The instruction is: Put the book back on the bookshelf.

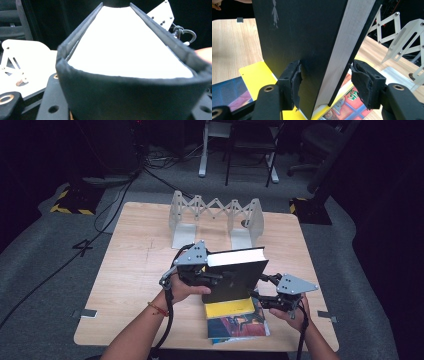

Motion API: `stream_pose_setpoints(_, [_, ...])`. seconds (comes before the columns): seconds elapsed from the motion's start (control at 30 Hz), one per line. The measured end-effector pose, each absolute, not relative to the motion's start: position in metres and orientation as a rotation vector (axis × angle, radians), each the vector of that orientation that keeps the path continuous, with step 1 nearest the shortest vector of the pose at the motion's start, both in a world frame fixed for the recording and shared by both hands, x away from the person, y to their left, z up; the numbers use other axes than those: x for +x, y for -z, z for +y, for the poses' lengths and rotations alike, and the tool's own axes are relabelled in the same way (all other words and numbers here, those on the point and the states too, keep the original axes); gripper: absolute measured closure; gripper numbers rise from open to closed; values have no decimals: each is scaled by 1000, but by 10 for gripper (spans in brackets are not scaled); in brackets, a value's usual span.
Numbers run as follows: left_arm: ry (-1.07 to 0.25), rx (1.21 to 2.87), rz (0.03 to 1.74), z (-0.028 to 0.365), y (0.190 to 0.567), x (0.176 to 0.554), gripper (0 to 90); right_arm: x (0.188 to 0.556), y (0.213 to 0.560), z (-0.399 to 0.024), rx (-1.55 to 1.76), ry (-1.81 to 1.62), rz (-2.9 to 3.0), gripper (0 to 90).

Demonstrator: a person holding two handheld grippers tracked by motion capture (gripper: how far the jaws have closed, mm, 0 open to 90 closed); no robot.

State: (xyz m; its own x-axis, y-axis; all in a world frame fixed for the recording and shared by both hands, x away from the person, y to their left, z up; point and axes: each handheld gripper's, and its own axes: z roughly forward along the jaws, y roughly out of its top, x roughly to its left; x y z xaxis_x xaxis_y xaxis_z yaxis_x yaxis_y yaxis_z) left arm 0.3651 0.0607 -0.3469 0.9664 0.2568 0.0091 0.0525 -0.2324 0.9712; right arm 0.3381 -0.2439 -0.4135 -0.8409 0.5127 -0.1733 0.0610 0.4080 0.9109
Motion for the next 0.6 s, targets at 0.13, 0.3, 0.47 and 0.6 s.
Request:
stream_pose_setpoints(0.13, [-181, 1807, 214, 61, 347, 363, 494, 337, 415, -246, 497, -1397, 2253, 397])
stream_pose_setpoints(0.3, [-178, 1808, 219, 61, 347, 361, 513, 334, 423, -263, 543, -1336, 2298, 355])
stream_pose_setpoints(0.47, [-185, 1803, 227, 62, 347, 359, 517, 335, 434, -292, 658, -1271, 2323, 326])
stream_pose_setpoints(0.6, [-215, 1804, 247, 62, 347, 356, 520, 337, 452, -319, 768, -1172, 2320, 320])
